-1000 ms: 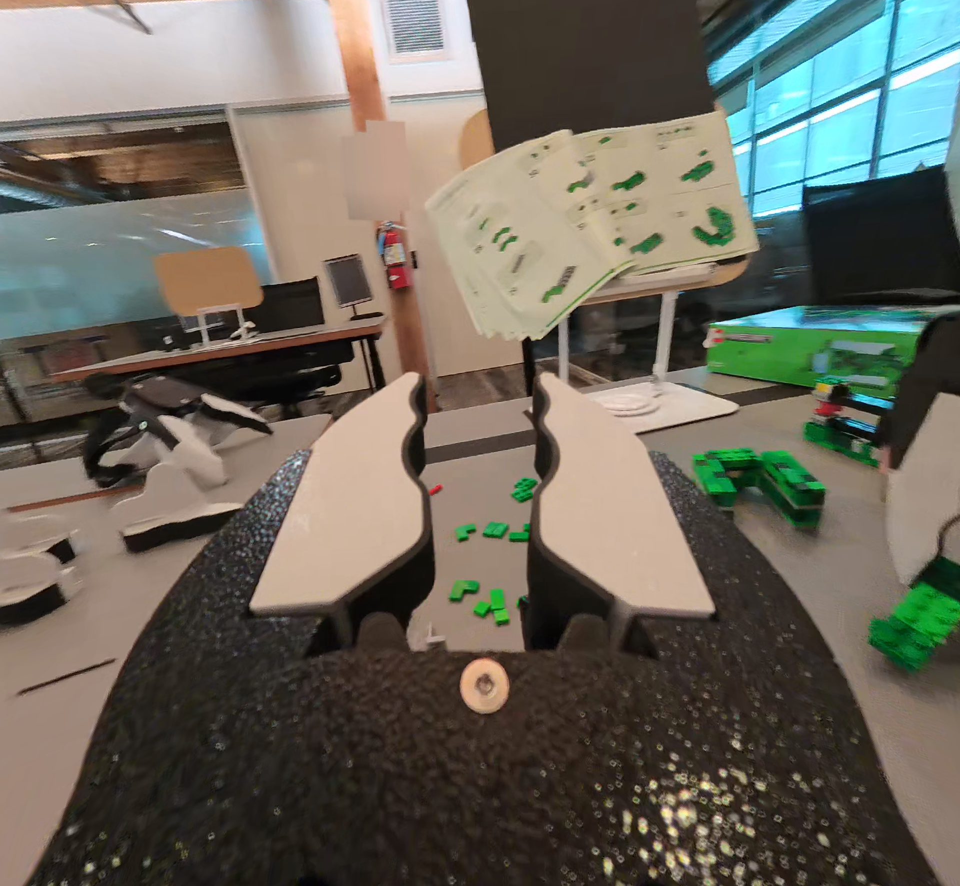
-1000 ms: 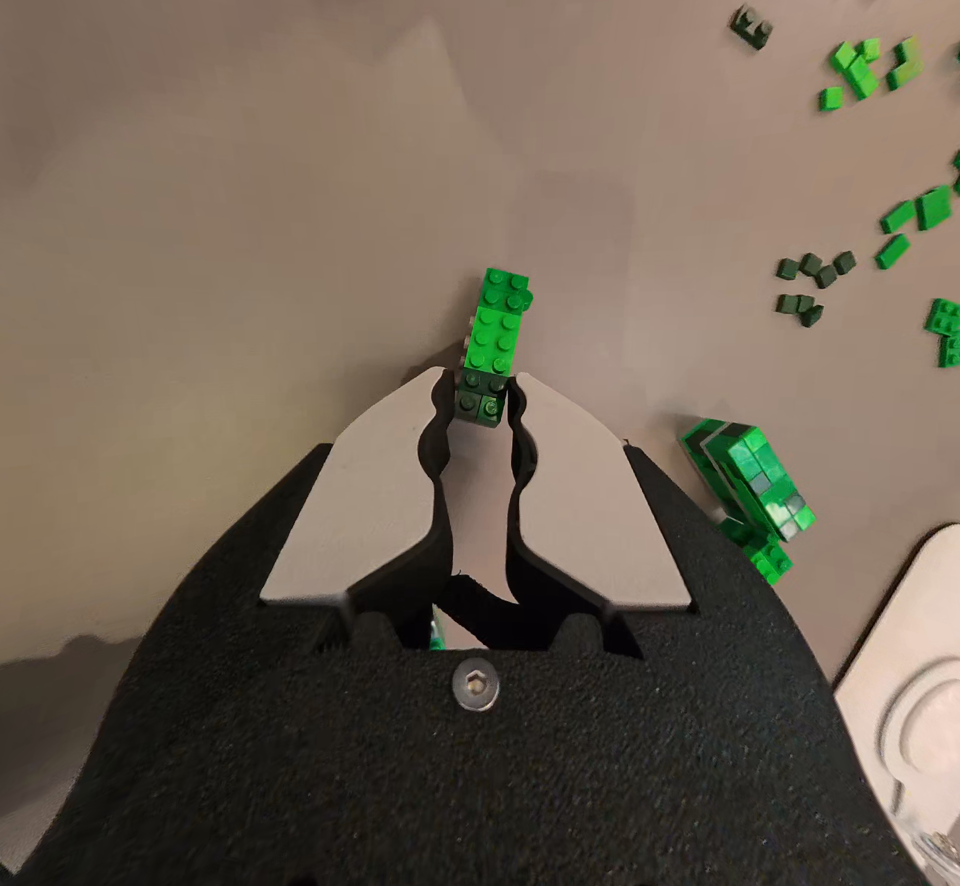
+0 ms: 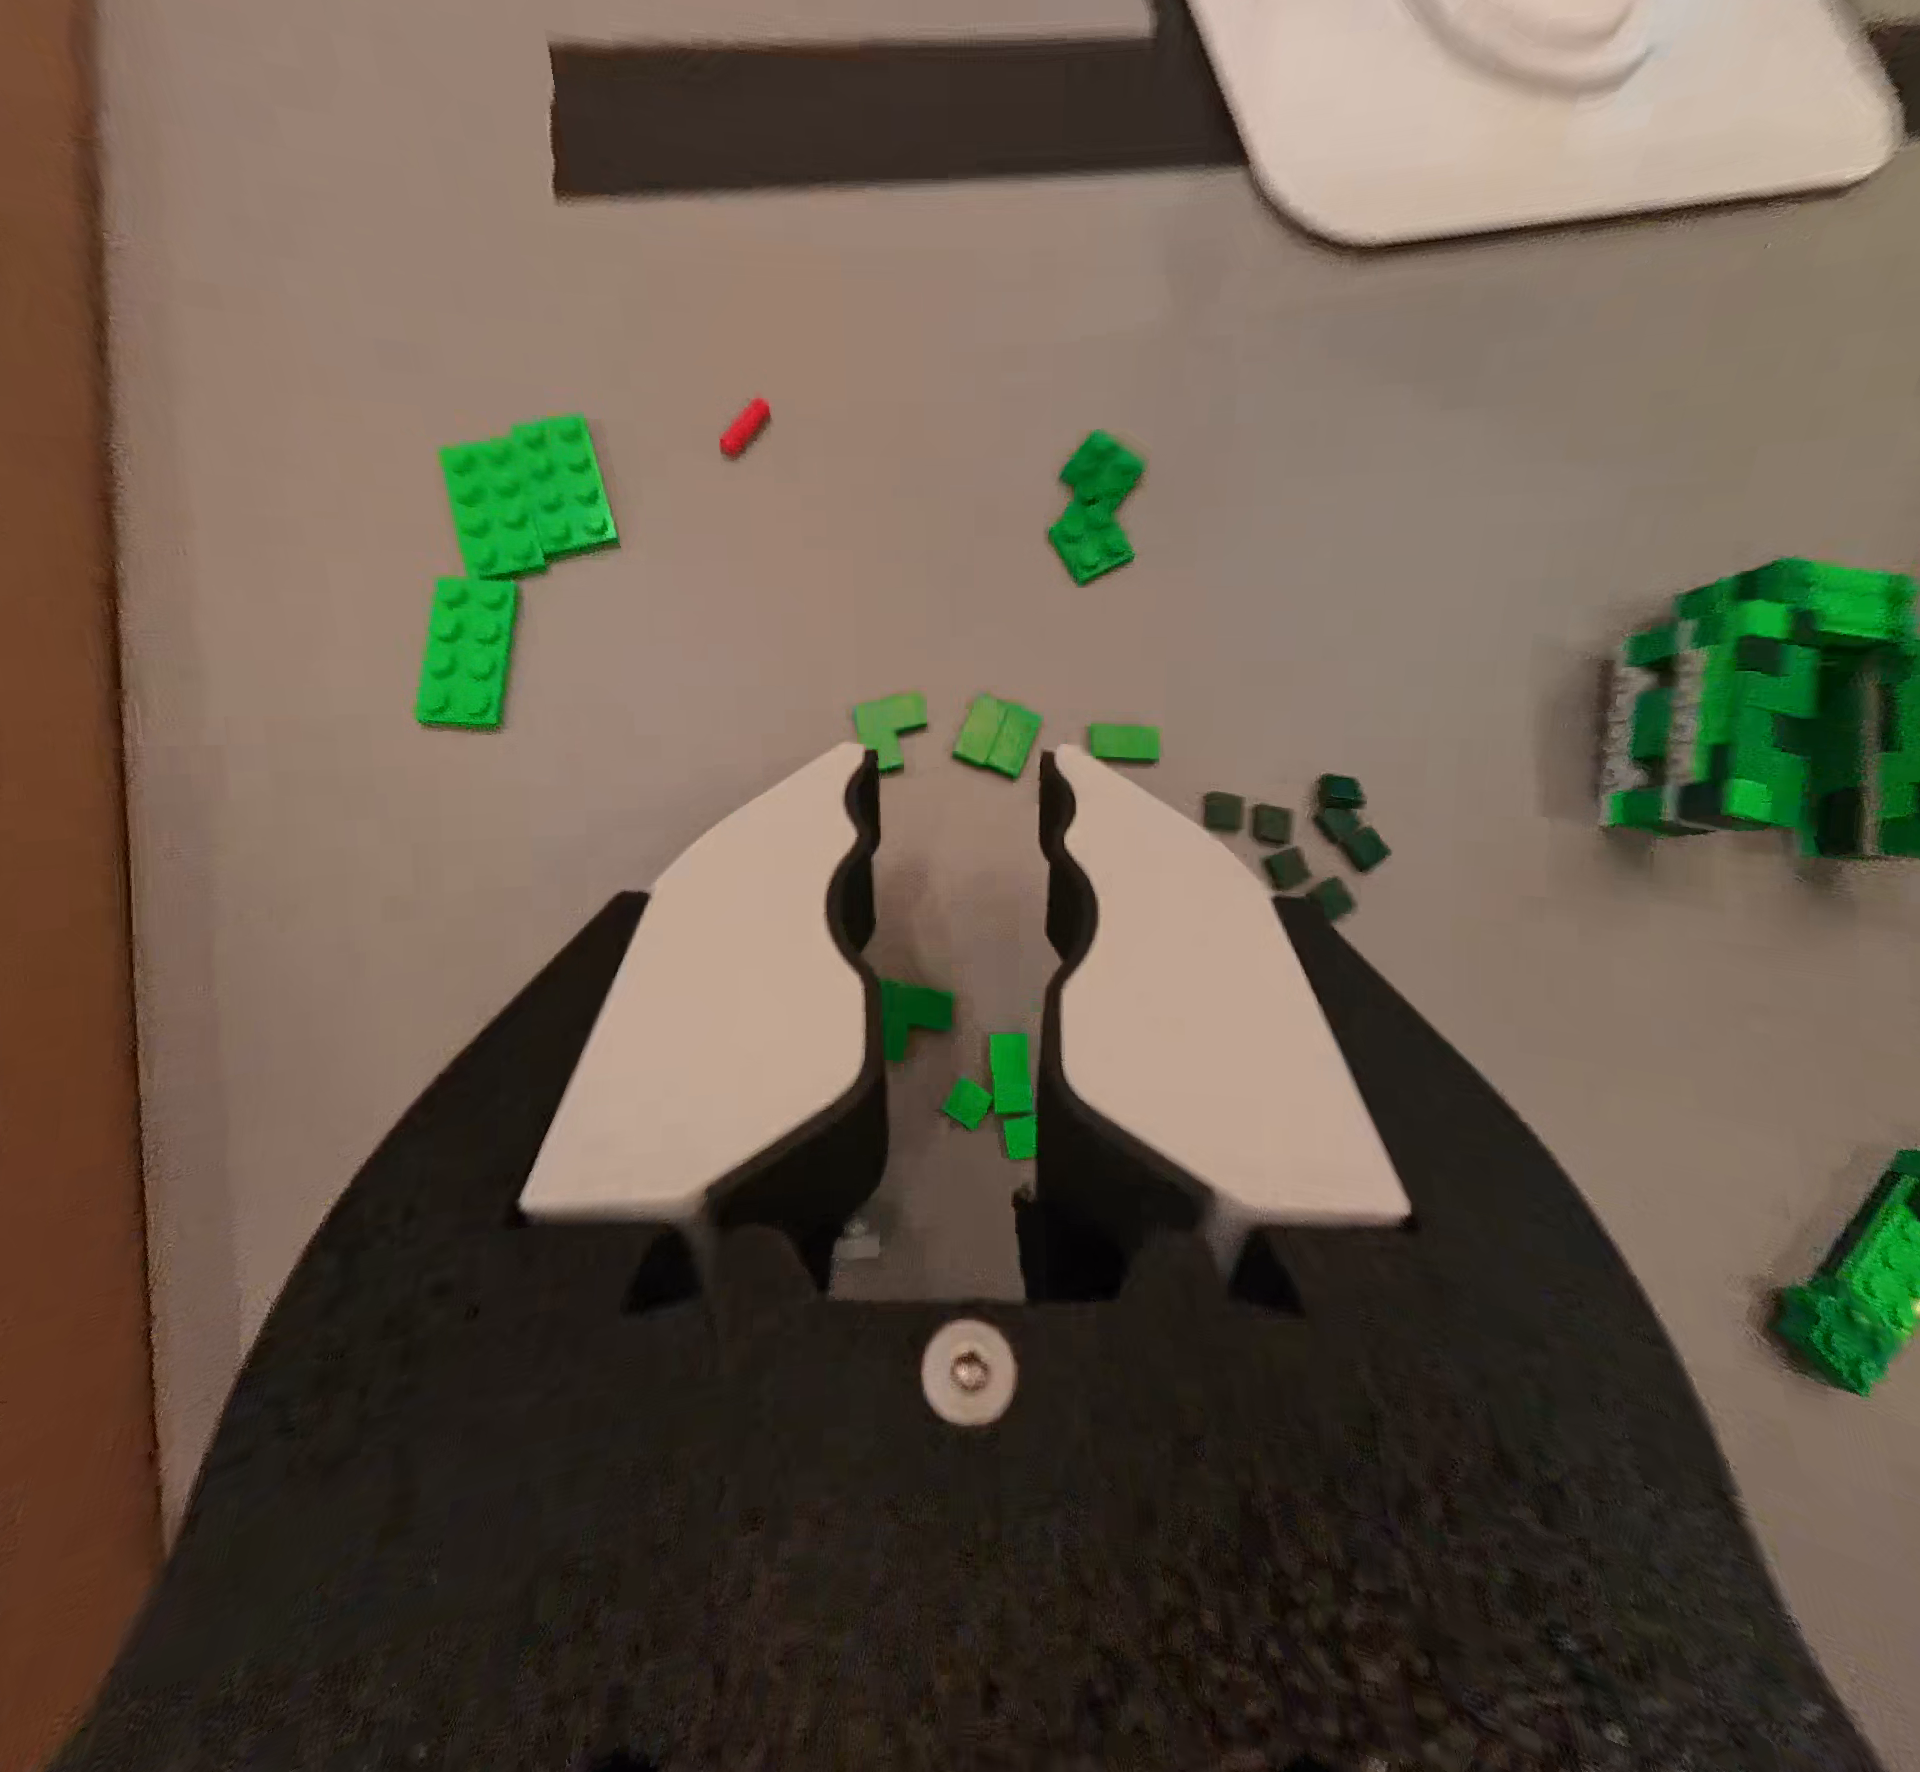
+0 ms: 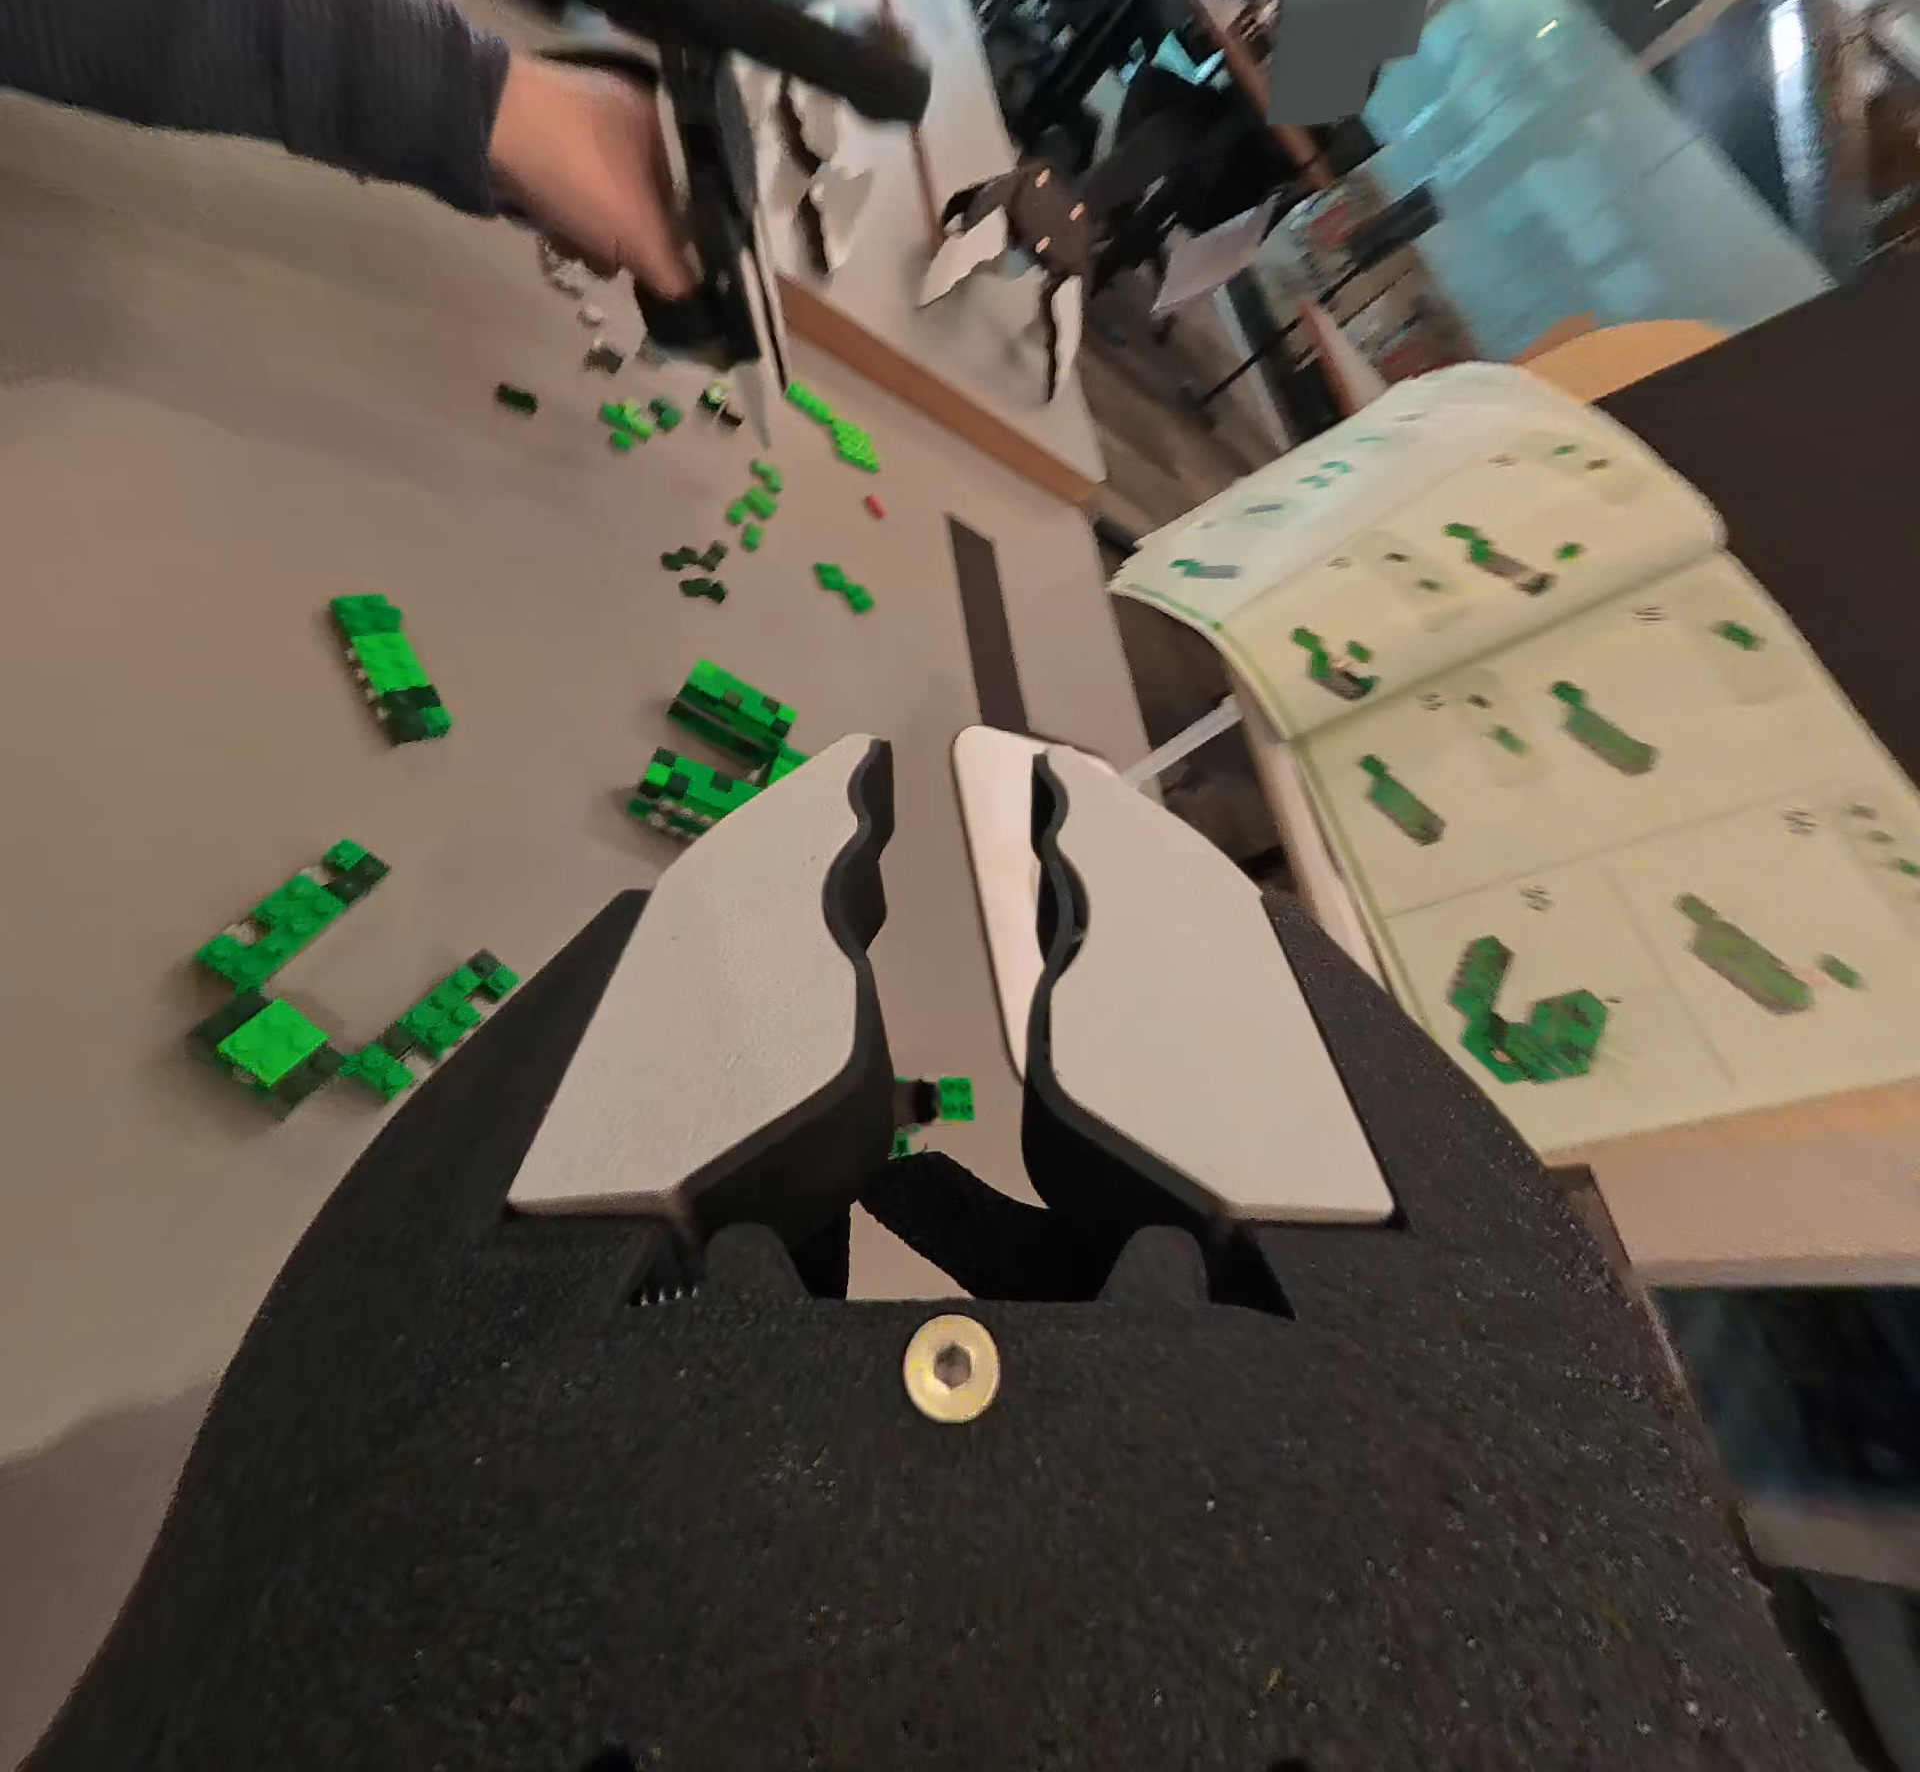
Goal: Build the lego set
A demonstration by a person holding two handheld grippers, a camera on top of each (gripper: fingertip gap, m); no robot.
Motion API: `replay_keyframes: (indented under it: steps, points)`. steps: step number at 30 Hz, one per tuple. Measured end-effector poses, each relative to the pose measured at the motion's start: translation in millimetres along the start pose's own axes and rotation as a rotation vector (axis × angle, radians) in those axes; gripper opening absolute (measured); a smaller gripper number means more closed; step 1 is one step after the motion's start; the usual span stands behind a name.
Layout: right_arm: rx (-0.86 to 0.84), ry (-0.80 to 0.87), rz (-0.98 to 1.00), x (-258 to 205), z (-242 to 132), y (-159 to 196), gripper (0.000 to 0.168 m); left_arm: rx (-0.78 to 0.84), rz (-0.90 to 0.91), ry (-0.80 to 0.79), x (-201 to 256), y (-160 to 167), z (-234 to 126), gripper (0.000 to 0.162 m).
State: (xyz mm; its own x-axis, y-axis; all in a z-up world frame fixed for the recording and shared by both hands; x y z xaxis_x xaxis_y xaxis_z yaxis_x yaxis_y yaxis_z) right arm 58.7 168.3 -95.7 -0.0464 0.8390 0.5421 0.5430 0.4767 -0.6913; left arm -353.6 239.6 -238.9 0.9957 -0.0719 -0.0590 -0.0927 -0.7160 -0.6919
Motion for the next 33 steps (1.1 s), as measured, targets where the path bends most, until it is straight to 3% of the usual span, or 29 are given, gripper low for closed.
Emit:
replay_keyframes:
  steps: [1,5,10,21,33]
  points:
    - [0.032,0.020,-0.002,1,-7,1,0.024,-0.054,0.011,-0.006,-1,-3,7,0.026]
    - [0.115,0.042,0.037,4,-21,8,0.023,-0.197,-0.027,0.026,-7,-13,24,0.024]
    - [0.105,0.056,0.045,6,-24,12,0.023,-0.288,-0.006,0.001,-9,-19,33,0.023]
    - [0.144,0.020,0.041,6,-20,8,0.022,-0.326,0.064,-0.032,-3,-18,37,0.019]
    - [0.155,0.007,0.037,5,-19,7,0.022,-0.264,0.182,-0.137,2,-20,36,0.007]
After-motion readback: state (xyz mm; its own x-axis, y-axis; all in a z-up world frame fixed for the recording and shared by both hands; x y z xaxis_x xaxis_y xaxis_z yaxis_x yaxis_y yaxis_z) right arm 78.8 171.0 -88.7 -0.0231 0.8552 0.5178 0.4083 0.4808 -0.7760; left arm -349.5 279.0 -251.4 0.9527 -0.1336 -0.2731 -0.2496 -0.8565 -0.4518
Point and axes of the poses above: each gripper's, where its closed fingertips meet, z out along the fingers, y out of its underside, x = y × z across the jaws, the point moved 10 cm from there along -z, back along the fingers, and after that the axes turned 15 degrees about -y, right-handed, at the moved point
